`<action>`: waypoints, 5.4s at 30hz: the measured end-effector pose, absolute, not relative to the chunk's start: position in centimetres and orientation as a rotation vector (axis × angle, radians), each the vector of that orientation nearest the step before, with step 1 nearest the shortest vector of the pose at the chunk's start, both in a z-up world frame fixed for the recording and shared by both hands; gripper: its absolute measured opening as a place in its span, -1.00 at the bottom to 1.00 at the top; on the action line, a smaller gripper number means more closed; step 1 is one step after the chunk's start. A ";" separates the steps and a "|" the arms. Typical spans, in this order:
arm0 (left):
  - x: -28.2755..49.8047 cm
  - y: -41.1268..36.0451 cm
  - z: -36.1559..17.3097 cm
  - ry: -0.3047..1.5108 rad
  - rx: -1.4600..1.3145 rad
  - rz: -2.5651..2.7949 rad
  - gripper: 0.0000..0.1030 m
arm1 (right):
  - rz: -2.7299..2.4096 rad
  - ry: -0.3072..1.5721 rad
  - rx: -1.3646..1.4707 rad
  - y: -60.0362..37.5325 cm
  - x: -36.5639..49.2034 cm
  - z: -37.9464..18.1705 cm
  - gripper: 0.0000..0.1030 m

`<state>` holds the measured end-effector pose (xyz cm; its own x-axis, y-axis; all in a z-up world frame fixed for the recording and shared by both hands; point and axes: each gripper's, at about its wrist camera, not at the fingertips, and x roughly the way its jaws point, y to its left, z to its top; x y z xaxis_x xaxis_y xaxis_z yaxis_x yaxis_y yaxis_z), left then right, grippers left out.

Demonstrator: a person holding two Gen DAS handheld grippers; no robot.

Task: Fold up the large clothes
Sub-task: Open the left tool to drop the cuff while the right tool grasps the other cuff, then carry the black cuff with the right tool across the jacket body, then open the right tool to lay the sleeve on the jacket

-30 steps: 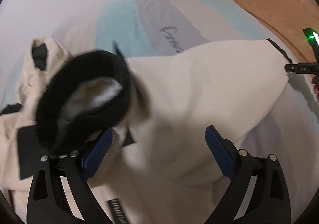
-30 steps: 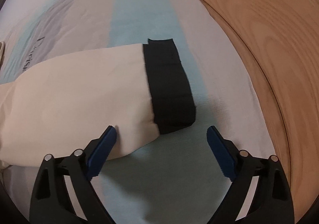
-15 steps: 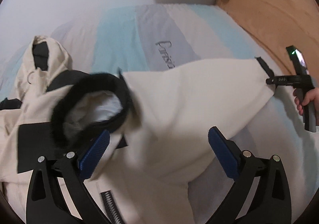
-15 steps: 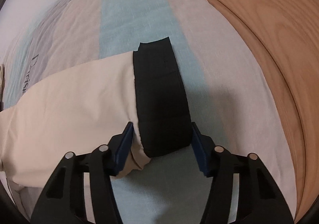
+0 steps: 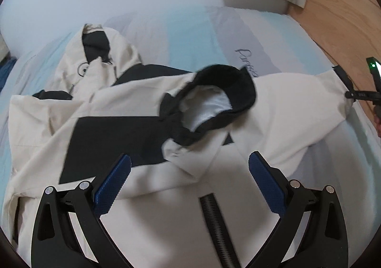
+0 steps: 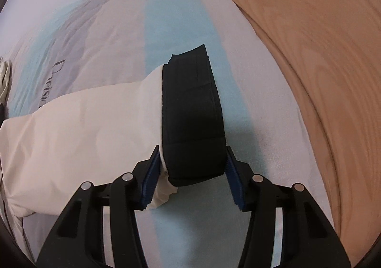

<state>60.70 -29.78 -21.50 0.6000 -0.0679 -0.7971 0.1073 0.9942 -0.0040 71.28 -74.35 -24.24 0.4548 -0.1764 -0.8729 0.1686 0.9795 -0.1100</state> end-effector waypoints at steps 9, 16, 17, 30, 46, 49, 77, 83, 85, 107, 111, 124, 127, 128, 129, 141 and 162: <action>61.2 -27.2 -20.6 0.910 0.091 -0.083 0.88 | -0.240 1.055 0.024 -70.5 69.8 -22.6 -0.06; 61.4 -23.5 -20.9 0.924 0.099 -0.062 0.88 | -0.214 1.025 0.029 -66.4 68.6 -20.4 -0.06; 61.4 -22.9 -20.8 0.922 0.099 -0.061 0.88 | -0.210 1.019 0.030 -65.6 68.5 -20.0 -0.06; 59.9 -15.6 -19.5 0.919 0.109 -0.015 0.89 | -0.039 0.940 0.086 -51.8 65.5 -12.2 -0.07; 57.1 -4.4 -17.1 0.922 0.091 0.017 0.89 | 0.152 0.971 0.030 -32.6 63.8 -10.1 -0.08; 56.7 -1.9 -16.8 0.927 0.086 0.027 0.89 | 0.170 0.982 0.031 -29.3 63.7 -10.4 -0.08; 57.4 14.4 -15.0 0.949 -0.030 0.015 0.89 | 0.325 1.083 -0.062 -3.7 64.8 -15.5 -0.08; 57.1 17.2 -15.6 0.963 -0.056 0.037 0.89 | 0.320 1.119 -0.049 -1.0 65.0 -18.3 -0.08; 57.0 17.9 -15.8 0.966 -0.066 0.040 0.89 | 0.315 1.123 -0.060 -0.1 64.8 -19.1 -0.08; 55.3 22.6 -16.6 0.997 -0.119 0.013 0.89 | 0.239 1.064 -0.109 4.1 63.3 -23.3 0.21; 54.5 23.7 -16.0 0.993 -0.132 0.035 0.89 | 0.270 1.026 -0.110 4.9 62.6 -22.1 0.49; 53.4 26.7 -13.4 0.970 -0.123 0.077 0.89 | 0.460 1.031 -0.037 8.1 62.4 -20.8 0.56; 53.3 26.8 -13.1 0.976 -0.120 0.077 0.89 | 0.495 1.054 -0.008 8.9 62.4 -20.8 0.56; 53.3 26.8 -13.0 0.976 -0.115 0.078 0.89 | 0.497 1.049 -0.004 8.9 62.4 -20.5 0.60; 53.3 26.7 -12.9 0.977 -0.111 0.076 0.89 | 0.494 1.041 0.000 8.9 62.4 -20.2 0.70; 55.1 22.2 -12.4 0.959 -0.113 -0.003 0.89 | 0.392 0.923 -0.107 3.5 61.8 -14.9 0.86; 60.3 8.7 -13.5 1.014 -0.068 -0.158 0.89 | 0.179 0.888 -0.105 -15.1 60.8 -10.2 0.86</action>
<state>60.26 8.69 -13.50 0.5178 -0.1633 -0.8398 0.1006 0.9864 -0.1298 60.81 -15.11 -10.18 0.6171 0.1121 -0.7788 -0.1988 0.9799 -0.0165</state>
